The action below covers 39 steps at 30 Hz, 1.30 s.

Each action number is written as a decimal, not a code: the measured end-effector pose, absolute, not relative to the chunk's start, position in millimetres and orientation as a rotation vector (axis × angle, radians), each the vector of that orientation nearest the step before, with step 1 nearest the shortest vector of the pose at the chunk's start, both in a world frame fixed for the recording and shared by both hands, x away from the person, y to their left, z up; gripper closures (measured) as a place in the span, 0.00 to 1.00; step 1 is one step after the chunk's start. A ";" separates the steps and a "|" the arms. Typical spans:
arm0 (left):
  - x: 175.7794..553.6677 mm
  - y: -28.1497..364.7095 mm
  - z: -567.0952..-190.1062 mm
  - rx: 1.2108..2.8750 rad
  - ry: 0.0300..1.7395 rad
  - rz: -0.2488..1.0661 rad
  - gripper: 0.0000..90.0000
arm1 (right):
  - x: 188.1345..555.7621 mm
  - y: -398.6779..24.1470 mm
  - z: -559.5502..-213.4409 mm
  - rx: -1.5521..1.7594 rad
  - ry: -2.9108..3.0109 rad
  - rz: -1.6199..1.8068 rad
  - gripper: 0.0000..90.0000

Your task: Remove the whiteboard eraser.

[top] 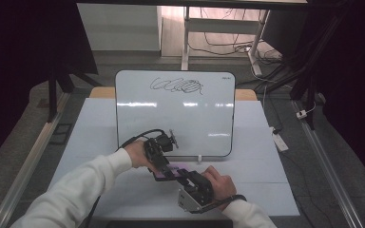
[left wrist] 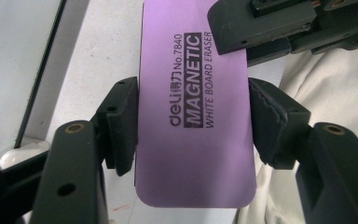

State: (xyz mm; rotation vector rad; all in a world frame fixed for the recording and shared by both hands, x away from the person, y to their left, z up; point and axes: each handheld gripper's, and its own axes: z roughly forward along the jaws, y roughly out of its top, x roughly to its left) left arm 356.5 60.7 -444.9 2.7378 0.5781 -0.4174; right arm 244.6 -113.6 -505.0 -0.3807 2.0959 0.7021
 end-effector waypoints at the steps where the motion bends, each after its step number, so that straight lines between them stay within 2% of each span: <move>1: 356.5 60.7 -445.1 2.738 0.577 -0.416 0.44 | 245.2 -114.7 -504.7 -0.417 2.103 0.683 0.75; 11: 354.3 61.0 -444.7 2.749 0.571 -0.405 0.46 | 244.4 -113.9 -505.5 -0.394 2.094 0.708 0.75; 15: 352.4 62.6 -442.4 2.742 0.569 -0.371 0.46 | 244.8 -114.0 -506.1 -0.376 2.094 0.721 0.72; 16: 351.7 63.2 -441.9 2.736 0.571 -0.360 0.46 | 246.1 -115.3 -505.0 -0.341 2.107 0.743 0.65; 17: 351.2 64.1 -440.9 2.732 0.578 -0.337 0.46 | 246.1 -115.3 -505.0 -0.341 2.107 0.743 0.65; 18: 351.3 65.6 -440.0 2.721 0.588 -0.322 0.46 | 247.3 -117.4 -502.8 -0.300 2.105 0.798 0.55; 19: 351.3 67.0 -439.3 2.711 0.596 -0.313 0.46 | 247.3 -117.4 -502.8 -0.300 2.105 0.798 0.55; 20: 351.6 69.9 -437.7 2.696 0.606 -0.295 0.46 | 248.8 -121.3 -497.8 -0.263 2.112 0.834 0.50; 23: 350.2 78.7 -433.8 2.658 0.623 -0.223 0.46 | 251.3 -129.8 -491.7 -0.133 2.127 0.938 0.44; 29: 341.3 98.5 -430.5 2.571 0.658 -0.077 0.46 | 266.6 -158.7 -479.9 0.095 2.174 1.098 0.43; 39: 312.9 114.8 -424.3 2.440 0.646 0.154 0.46 | 289.9 -205.8 -479.4 0.474 2.249 1.231 0.39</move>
